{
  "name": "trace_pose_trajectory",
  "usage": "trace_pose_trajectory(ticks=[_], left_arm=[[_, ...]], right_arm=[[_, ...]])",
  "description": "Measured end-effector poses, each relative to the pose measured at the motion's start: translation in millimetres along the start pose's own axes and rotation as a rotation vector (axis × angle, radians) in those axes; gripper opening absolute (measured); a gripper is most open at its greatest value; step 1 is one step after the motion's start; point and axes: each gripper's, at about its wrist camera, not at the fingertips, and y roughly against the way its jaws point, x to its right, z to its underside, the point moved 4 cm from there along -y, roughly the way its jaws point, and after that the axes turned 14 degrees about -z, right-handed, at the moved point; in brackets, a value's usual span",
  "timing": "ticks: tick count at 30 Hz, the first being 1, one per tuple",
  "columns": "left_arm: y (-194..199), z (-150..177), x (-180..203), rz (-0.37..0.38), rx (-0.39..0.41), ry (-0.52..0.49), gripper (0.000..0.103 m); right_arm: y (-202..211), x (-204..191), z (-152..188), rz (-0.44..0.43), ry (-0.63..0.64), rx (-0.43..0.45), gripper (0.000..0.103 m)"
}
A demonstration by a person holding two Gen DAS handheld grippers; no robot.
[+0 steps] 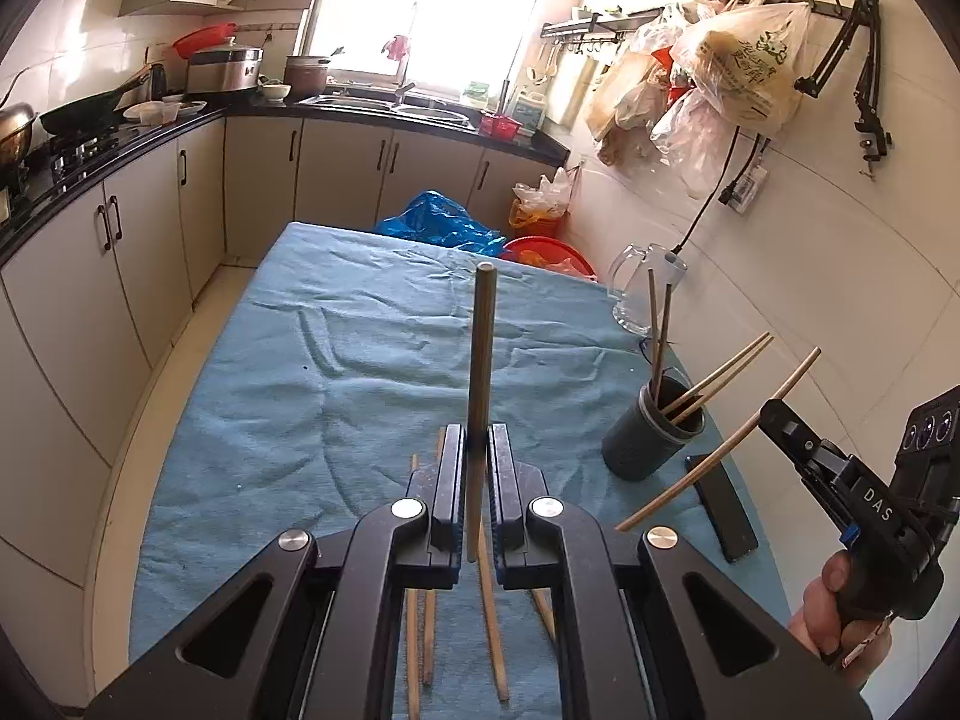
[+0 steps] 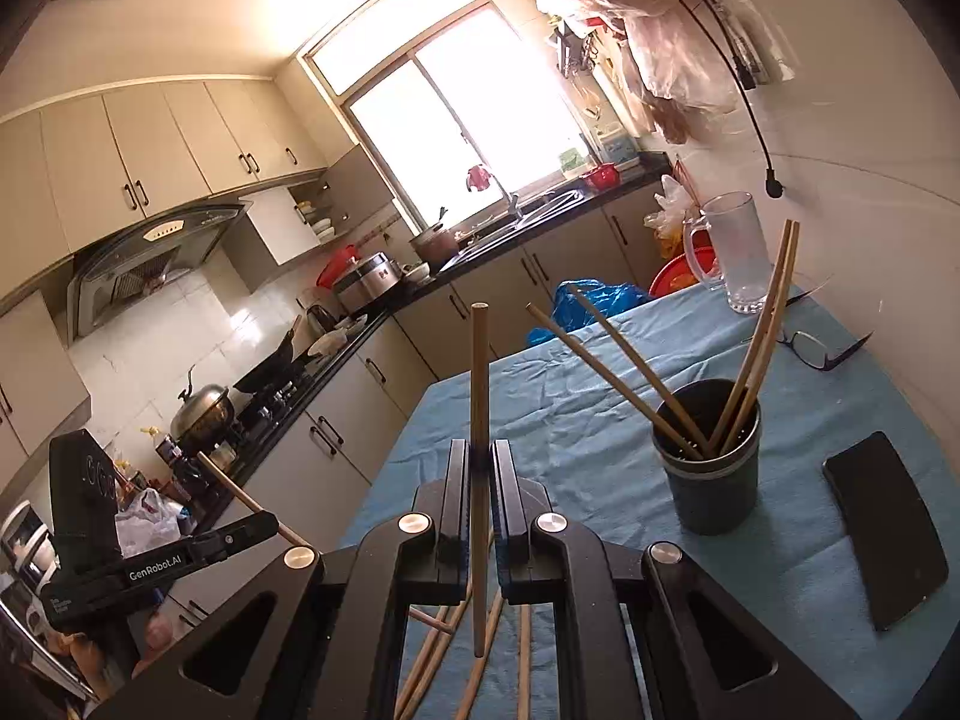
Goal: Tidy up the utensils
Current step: 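Lift the chopstick upright with the left tool and carry it toward the grey cup, then lower the chopstick into the grey cup and open the left tool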
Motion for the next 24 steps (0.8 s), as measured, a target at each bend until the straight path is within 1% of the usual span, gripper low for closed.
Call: trace_pose_trajectory(ticks=[15,24], left_arm=[[2.6,-7.8,34.0,0.039,0.0,-0.051,0.007],[6.8,-22.8,70.6,0.073,0.015,-0.1,0.007]], right_arm=[[28.3,13.6,-14.4,0.021,-0.018,0.063,0.007],[60.4,35.1,-34.2,0.068,-0.044,0.147,0.007]])
